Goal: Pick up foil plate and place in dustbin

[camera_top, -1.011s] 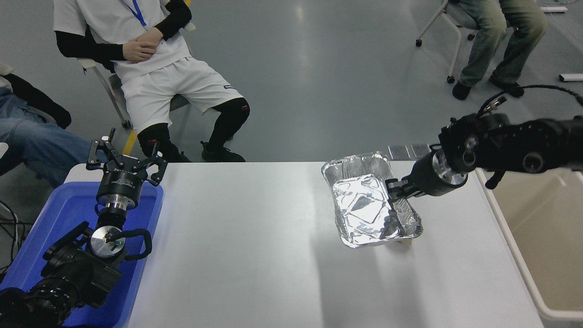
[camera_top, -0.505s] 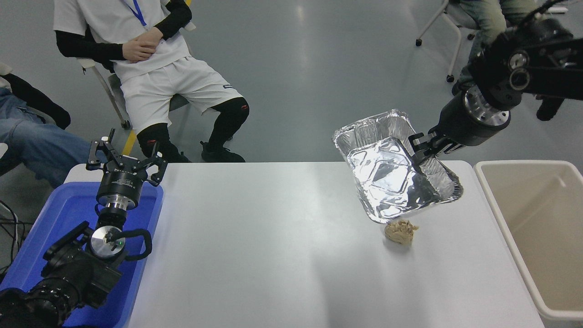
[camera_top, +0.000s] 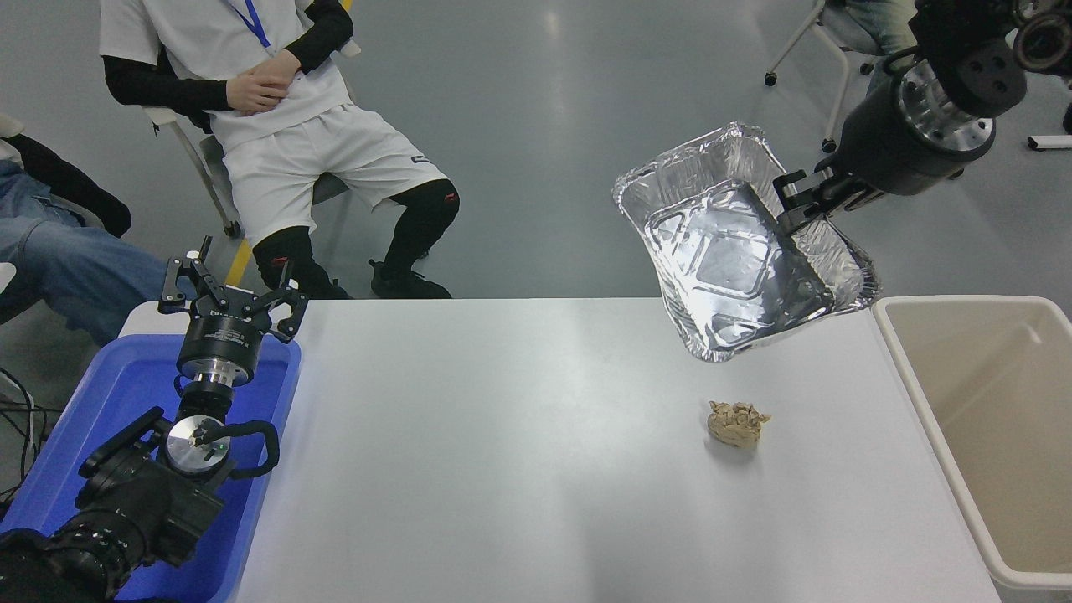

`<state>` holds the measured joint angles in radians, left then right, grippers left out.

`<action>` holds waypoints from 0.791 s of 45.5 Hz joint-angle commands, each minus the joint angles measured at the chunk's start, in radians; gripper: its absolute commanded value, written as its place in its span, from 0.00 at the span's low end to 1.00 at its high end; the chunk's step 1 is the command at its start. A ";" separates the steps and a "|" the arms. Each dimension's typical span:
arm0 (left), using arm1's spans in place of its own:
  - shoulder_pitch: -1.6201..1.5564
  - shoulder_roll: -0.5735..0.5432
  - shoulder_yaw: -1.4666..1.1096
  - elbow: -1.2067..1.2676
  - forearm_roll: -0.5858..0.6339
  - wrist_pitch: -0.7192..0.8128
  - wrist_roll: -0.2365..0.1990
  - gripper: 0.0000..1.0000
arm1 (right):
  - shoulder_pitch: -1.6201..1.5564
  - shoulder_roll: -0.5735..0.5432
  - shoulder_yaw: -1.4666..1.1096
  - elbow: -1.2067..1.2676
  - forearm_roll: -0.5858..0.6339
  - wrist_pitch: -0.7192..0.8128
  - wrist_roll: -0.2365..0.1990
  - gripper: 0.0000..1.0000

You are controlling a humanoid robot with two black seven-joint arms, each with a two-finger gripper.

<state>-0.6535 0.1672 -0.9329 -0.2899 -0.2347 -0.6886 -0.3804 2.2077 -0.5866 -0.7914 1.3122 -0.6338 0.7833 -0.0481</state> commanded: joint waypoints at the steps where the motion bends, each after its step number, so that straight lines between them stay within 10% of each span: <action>1: 0.000 0.000 0.000 0.000 0.000 0.000 0.000 0.99 | -0.020 -0.059 -0.058 -0.021 -0.024 0.002 -0.001 0.00; 36: 0.000 0.000 -0.001 0.000 0.000 0.000 0.000 0.99 | -0.332 -0.410 -0.057 -0.412 -0.092 0.002 0.001 0.00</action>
<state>-0.6535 0.1672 -0.9339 -0.2898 -0.2347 -0.6887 -0.3804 1.9793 -0.8877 -0.8571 1.0332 -0.7205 0.7854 -0.0489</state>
